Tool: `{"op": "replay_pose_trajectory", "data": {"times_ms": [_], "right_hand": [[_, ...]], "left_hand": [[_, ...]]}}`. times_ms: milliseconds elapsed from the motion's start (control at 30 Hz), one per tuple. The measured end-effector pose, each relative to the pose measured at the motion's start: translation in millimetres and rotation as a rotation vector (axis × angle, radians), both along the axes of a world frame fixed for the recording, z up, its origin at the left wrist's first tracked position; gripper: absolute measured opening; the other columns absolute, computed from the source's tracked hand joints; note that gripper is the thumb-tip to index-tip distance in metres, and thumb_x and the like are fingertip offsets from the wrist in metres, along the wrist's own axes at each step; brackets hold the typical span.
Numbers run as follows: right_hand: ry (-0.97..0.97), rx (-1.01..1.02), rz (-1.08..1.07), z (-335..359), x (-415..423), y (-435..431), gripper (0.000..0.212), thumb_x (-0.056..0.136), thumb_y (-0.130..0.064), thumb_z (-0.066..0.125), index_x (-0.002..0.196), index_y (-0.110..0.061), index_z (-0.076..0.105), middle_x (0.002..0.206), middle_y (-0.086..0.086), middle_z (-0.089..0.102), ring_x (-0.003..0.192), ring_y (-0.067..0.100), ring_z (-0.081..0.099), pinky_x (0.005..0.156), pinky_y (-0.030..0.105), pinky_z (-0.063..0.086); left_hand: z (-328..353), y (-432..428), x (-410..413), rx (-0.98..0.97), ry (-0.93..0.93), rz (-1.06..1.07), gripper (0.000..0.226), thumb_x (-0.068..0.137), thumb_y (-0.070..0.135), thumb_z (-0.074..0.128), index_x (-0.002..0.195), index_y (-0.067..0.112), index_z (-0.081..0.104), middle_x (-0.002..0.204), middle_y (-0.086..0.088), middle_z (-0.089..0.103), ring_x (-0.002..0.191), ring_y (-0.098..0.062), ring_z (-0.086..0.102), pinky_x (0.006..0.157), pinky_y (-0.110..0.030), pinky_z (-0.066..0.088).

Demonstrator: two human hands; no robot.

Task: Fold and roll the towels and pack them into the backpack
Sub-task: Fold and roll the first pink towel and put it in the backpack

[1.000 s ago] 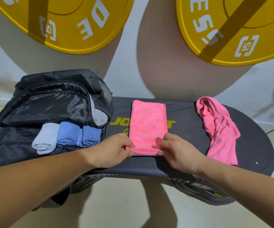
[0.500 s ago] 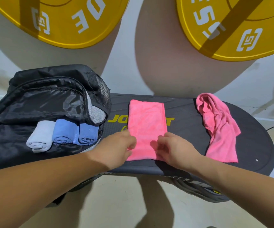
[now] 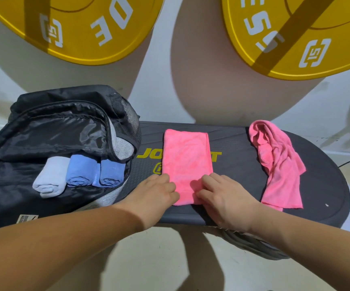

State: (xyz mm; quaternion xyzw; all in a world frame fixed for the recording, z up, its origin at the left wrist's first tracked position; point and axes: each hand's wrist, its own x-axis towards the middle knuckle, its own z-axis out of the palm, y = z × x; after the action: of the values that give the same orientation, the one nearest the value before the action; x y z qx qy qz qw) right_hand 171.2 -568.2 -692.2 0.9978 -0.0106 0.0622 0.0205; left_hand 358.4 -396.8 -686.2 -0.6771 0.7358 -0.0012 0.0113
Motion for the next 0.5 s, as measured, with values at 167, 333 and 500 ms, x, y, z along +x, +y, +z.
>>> {"op": "replay_pose_trajectory", "data": {"times_ms": [167,333,500], "right_hand": [[0.079,0.116,-0.079,1.0,-0.7,0.0,0.017,0.086,-0.029,0.058,0.096,-0.023,0.069,0.093,-0.001,0.059,0.081,0.025,0.055,0.067,0.039,0.047],[0.141,0.915,-0.524,23.3,0.3,-7.9,0.013,0.091,-0.021,0.072,0.100,-0.015,0.080,0.105,-0.008,0.077,0.092,-0.004,0.069,0.085,0.012,0.051],[0.191,1.106,-0.729,20.8,2.0,-6.3,0.013,0.084,-0.014,0.080,0.073,-0.006,0.078,0.067,-0.001,0.075,0.057,0.003,0.062,0.068,0.019,0.053]], "left_hand": [[5.1,1.8,10.5,0.010,0.426,0.176,0.035,0.085,0.013,0.055,0.111,0.022,0.077,0.101,0.003,0.072,0.098,-0.023,0.063,0.088,-0.033,0.053],[21.4,5.4,15.0,0.199,0.798,0.475,0.032,0.098,0.015,0.058,0.124,0.026,0.074,0.112,0.015,0.074,0.098,0.004,0.063,0.094,-0.012,0.045],[10.8,3.8,8.9,0.190,1.046,0.834,0.015,0.087,0.004,0.067,0.093,0.014,0.076,0.070,0.000,0.073,0.063,-0.010,0.065,0.069,-0.033,0.060]]}}
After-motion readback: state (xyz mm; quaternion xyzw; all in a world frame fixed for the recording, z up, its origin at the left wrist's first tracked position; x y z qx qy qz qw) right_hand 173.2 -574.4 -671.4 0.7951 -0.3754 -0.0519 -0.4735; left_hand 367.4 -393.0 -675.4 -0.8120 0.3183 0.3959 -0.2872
